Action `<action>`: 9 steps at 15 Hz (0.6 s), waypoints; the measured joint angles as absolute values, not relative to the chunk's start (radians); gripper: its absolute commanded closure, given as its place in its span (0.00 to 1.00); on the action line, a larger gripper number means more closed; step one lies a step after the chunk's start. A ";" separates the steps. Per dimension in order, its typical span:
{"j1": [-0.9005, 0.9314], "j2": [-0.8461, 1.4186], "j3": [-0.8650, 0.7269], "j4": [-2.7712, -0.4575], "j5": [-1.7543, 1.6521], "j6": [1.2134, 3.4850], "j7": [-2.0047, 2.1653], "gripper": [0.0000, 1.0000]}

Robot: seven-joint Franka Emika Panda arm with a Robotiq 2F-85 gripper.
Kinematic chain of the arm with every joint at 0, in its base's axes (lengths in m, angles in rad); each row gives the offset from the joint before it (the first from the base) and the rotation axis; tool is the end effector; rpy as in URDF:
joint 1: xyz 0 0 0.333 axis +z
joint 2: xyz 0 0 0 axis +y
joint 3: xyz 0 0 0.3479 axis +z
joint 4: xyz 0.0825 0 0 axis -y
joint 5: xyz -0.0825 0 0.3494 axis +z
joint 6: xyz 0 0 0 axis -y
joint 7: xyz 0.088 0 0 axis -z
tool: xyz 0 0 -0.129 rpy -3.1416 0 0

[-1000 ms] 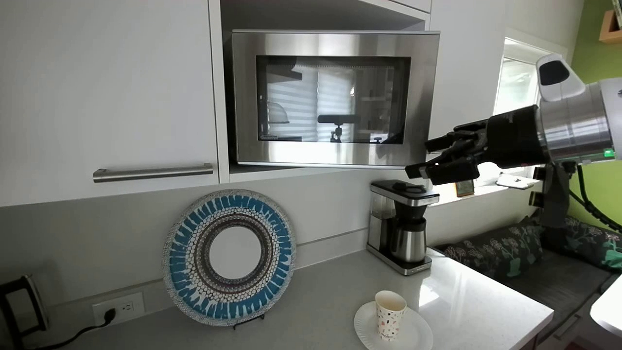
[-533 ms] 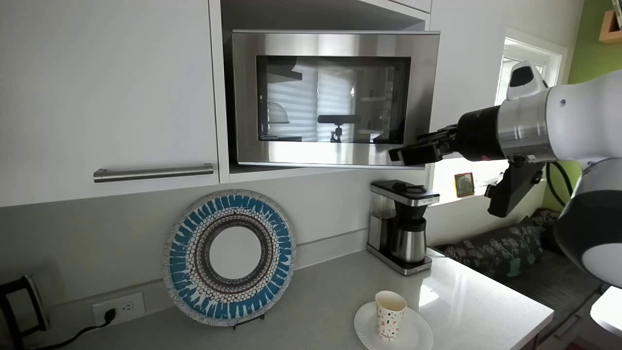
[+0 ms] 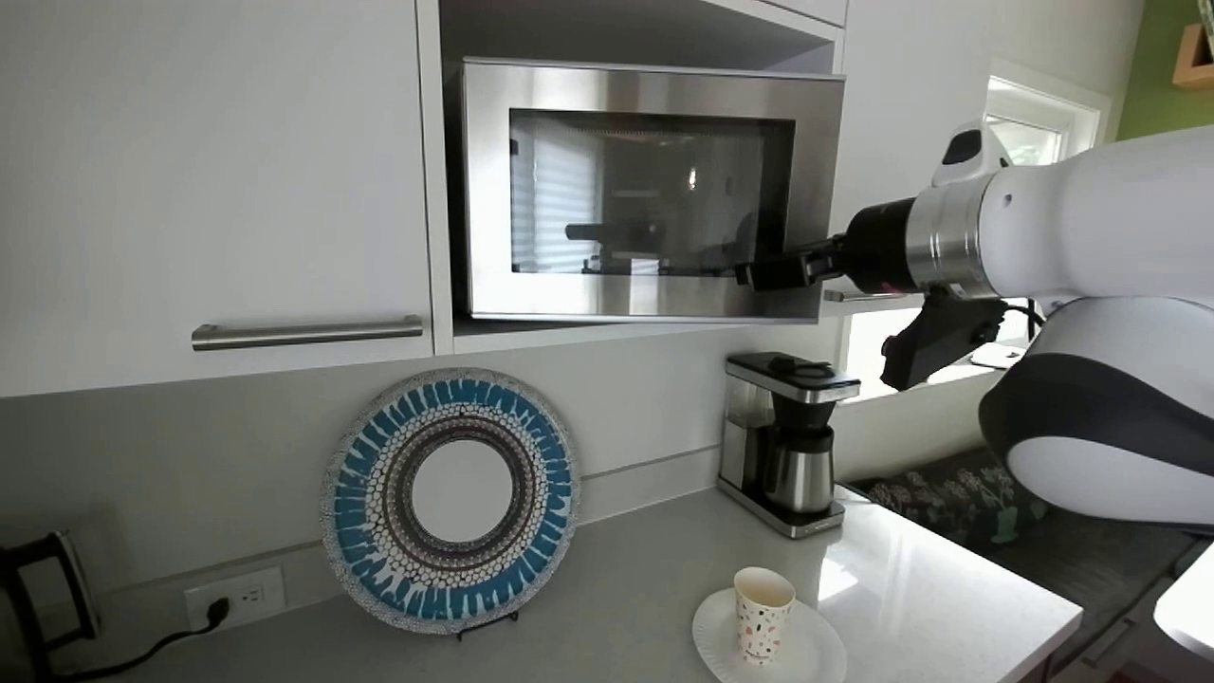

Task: Close the door of the microwave

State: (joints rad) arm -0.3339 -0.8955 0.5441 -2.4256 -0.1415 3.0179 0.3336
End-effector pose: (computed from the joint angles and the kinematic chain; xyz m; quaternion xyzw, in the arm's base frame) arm 0.2907 0.1924 0.7253 0.7513 0.0666 0.6501 0.0925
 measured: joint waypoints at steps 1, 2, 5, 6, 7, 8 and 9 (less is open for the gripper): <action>-0.348 -0.874 0.549 -2.413 -0.141 3.036 0.334 0.00; -0.372 -0.849 0.558 -2.401 -0.141 3.057 0.334 0.00; -0.478 -0.773 0.600 -2.356 -0.141 3.131 0.334 0.00; -0.500 -0.754 0.610 -2.344 -0.141 3.143 0.334 0.00; -0.512 -0.738 0.616 -2.335 -0.141 3.149 0.334 0.00; -0.515 -0.729 0.617 -2.328 -0.141 3.151 0.333 0.00; -0.515 -0.728 0.618 -2.326 -0.141 3.152 0.333 0.00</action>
